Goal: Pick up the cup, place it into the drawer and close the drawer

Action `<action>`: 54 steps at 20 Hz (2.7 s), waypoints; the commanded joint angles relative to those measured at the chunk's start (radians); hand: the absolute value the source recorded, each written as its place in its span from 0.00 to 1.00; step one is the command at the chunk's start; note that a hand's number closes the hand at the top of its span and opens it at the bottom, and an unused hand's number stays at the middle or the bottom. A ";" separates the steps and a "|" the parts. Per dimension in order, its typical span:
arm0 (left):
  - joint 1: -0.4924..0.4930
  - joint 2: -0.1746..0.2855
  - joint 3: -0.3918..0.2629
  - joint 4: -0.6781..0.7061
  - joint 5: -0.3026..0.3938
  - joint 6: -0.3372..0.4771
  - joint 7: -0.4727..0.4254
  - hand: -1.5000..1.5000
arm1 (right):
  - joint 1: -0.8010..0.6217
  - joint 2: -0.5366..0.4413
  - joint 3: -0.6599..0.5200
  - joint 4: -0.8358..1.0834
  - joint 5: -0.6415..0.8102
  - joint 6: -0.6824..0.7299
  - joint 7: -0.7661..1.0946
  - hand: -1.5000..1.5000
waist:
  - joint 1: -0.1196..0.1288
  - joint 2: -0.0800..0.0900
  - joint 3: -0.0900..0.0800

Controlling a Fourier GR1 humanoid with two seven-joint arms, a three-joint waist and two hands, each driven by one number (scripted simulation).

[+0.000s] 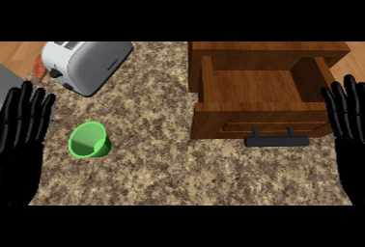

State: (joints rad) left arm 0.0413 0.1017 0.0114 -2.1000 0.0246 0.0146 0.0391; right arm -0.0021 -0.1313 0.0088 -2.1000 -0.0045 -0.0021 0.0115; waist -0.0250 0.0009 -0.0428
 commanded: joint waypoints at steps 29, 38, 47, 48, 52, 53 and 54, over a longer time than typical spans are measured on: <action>-0.139 0.101 0.278 0.859 0.191 -0.232 -0.333 0.00 | -0.249 -0.013 -0.033 0.244 -0.051 0.110 0.076 0.00 | 0.023 0.001 0.042; -0.227 0.170 0.319 1.248 0.132 -0.284 -0.565 0.00 | -0.231 -0.013 -0.048 0.197 -0.049 0.115 0.083 0.00 | 0.020 0.000 0.042; -0.323 0.170 0.308 1.649 0.042 -0.281 -0.873 0.00 | -0.329 -0.054 -0.099 0.275 -0.086 0.145 0.109 0.00 | 0.018 0.002 0.041; -0.342 0.205 0.317 1.641 0.058 -0.288 -0.838 0.00 | -0.305 -0.060 -0.128 0.281 -0.092 0.152 0.078 0.00 | 0.021 0.001 0.042; -0.433 0.225 0.352 1.873 0.031 -0.284 -0.995 0.00 | -0.298 -0.046 -0.108 0.205 -0.123 0.146 0.155 0.00 | 0.004 0.007 0.039; -0.456 0.210 0.349 1.883 0.027 -0.264 -1.008 0.00 | -0.254 -0.080 -0.138 0.216 -0.148 0.197 0.116 0.00 | 0.003 0.007 0.040; -0.458 0.192 0.334 1.868 0.020 -0.243 -1.012 0.00 | -0.285 -0.067 -0.128 0.259 -0.106 0.171 0.096 0.00 | 0.012 0.004 0.041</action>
State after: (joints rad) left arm -0.3746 0.2992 0.3454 -0.3161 0.0595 -0.2402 -0.8894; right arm -0.2724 -0.1876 -0.1034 -1.8721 -0.1149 0.1613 0.1229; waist -0.0159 0.0052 -0.0024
